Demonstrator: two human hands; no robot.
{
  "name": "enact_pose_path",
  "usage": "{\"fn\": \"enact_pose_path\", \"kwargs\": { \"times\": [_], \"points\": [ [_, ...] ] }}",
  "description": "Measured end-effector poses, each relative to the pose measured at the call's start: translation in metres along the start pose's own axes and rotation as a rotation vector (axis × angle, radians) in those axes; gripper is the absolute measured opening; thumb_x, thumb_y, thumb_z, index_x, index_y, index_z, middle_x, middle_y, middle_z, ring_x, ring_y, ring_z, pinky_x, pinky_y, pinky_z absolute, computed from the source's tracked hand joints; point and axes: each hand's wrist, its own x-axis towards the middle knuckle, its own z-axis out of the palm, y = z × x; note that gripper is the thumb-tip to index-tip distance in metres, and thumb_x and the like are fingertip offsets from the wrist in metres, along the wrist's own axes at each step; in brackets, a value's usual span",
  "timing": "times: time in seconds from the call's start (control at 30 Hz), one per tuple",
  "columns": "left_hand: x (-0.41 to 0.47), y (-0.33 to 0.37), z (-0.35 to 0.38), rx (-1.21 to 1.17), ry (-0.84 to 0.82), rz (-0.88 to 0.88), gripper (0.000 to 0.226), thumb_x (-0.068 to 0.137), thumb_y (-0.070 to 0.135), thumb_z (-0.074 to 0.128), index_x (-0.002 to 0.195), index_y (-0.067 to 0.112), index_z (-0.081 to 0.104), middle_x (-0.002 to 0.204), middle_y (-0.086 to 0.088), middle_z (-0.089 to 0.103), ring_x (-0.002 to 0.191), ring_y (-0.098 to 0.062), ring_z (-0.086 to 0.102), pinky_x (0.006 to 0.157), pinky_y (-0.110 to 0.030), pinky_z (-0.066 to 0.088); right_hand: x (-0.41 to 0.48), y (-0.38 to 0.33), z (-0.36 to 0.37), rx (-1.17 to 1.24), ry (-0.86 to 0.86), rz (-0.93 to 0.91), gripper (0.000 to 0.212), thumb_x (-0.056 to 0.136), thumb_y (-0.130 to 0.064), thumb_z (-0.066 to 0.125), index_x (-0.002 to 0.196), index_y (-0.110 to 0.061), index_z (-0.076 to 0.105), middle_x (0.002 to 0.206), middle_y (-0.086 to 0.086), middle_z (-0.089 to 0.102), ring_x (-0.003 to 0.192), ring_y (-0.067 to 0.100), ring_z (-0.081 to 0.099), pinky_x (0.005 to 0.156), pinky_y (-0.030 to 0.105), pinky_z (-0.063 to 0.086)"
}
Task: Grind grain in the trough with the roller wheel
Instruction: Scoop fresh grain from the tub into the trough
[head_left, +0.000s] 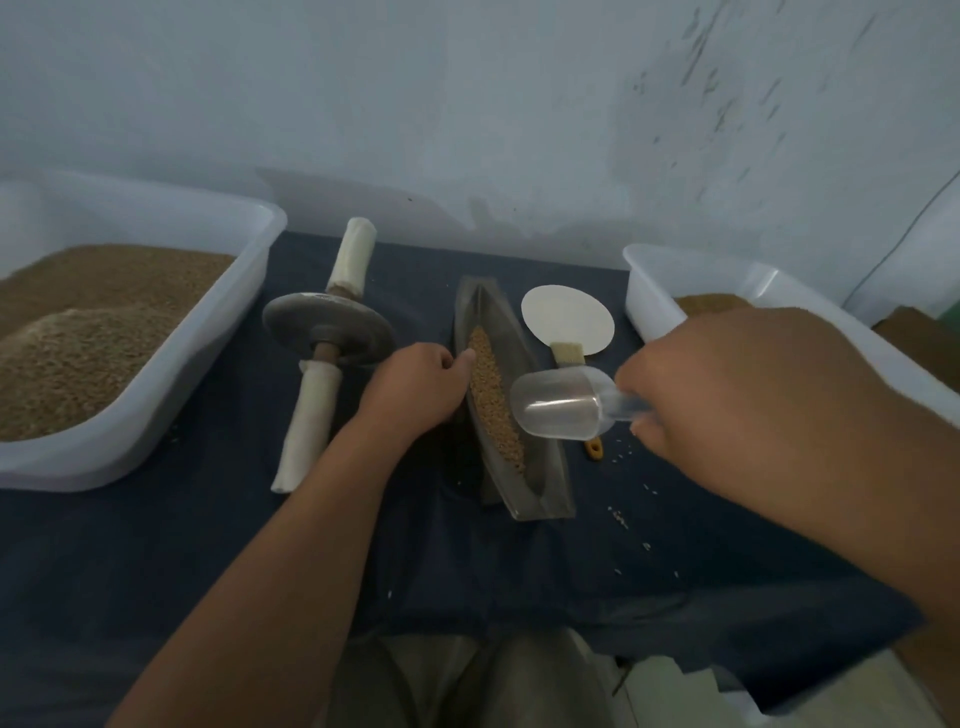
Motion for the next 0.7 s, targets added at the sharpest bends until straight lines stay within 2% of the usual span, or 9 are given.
{"fn": "enact_pose_path", "kwargs": {
  "times": [0.07,0.1,0.2,0.27,0.37,0.43,0.47,0.57,0.7],
  "points": [
    [-0.001,0.001,0.0,0.004,-0.017,-0.016,0.054,0.1,0.064,0.051,0.074,0.02,0.068,0.062,0.002,0.071,0.062,-0.014,0.069,0.067,-0.034,0.057,0.008,0.004,0.013,0.067,-0.003,0.003,0.026,0.11,-0.026,0.044,0.125,-0.02,0.065,0.117,-0.004,0.063,0.11,0.017,0.063,0.082,0.026,0.042],
    [-0.001,0.001,0.001,0.007,-0.025,-0.025,0.055,0.1,0.066,0.051,0.074,0.02,0.069,0.062,0.003,0.071,0.063,-0.014,0.069,0.068,-0.033,0.056,0.007,0.006,0.016,0.099,0.017,0.009,0.024,0.11,-0.03,0.044,0.121,-0.024,0.065,0.113,-0.008,0.063,0.11,0.015,0.064,0.081,0.025,0.04],
    [-0.001,0.001,0.001,0.015,-0.046,-0.038,0.057,0.099,0.065,0.051,0.073,0.018,0.069,0.062,0.002,0.071,0.064,-0.016,0.069,0.069,-0.032,0.056,0.004,0.028,0.035,0.271,0.174,0.069,0.013,0.101,-0.049,0.055,0.1,-0.039,0.063,0.083,-0.013,0.059,0.078,0.014,0.061,0.061,0.029,0.043],
    [-0.002,0.0,0.0,-0.003,-0.047,-0.028,0.052,0.098,0.058,0.054,0.071,0.015,0.068,0.062,0.0,0.071,0.064,-0.018,0.069,0.069,-0.034,0.057,0.012,0.055,0.064,0.449,0.235,0.227,0.032,0.097,-0.058,0.054,0.111,-0.032,0.068,0.084,-0.007,0.063,0.077,0.02,0.061,0.064,0.033,0.045],
    [-0.001,0.002,0.0,0.035,-0.027,0.005,0.046,0.097,0.045,0.056,0.062,0.016,0.056,0.06,-0.004,0.066,0.061,-0.023,0.064,0.057,-0.034,0.05,0.038,0.107,0.124,0.584,0.135,0.458,0.055,0.102,-0.062,0.042,0.126,-0.018,0.064,0.102,0.006,0.072,0.087,0.028,0.067,0.065,0.033,0.038],
    [0.0,0.003,0.0,0.102,-0.027,0.023,0.045,0.099,0.041,0.056,0.06,0.018,0.049,0.059,-0.003,0.059,0.058,-0.019,0.057,0.052,-0.032,0.036,0.055,0.134,0.165,0.641,0.032,0.597,0.064,0.101,-0.065,0.032,0.118,-0.01,0.062,0.086,0.008,0.067,0.075,0.025,0.064,0.061,0.034,0.042],
    [0.001,0.003,0.0,0.119,-0.032,0.018,0.045,0.099,0.04,0.057,0.061,0.019,0.049,0.06,-0.001,0.057,0.057,-0.017,0.054,0.052,-0.032,0.033,0.062,0.143,0.184,0.673,-0.014,0.644,0.067,0.101,-0.065,0.029,0.118,-0.008,0.061,0.085,0.01,0.067,0.075,0.026,0.064,0.066,0.038,0.049],
    [0.002,-0.001,-0.006,0.138,-0.052,-0.024,0.042,0.098,0.042,0.058,0.064,0.018,0.053,0.064,-0.001,0.06,0.06,-0.017,0.056,0.054,-0.033,0.035,0.084,0.155,0.231,0.747,-0.136,0.672,0.066,0.108,-0.057,0.031,0.141,-0.006,0.056,0.12,0.019,0.069,0.099,0.033,0.065,0.091,0.045,0.054],
    [0.002,-0.002,-0.01,0.165,-0.045,-0.063,0.042,0.097,0.041,0.057,0.065,0.014,0.057,0.069,-0.005,0.064,0.067,-0.021,0.061,0.057,-0.034,0.039,0.104,0.15,0.251,0.827,-0.19,0.666,0.063,0.109,-0.048,0.041,0.16,-0.011,0.04,0.152,0.017,0.054,0.123,0.034,0.059,0.106,0.045,0.048]
  ]
}}
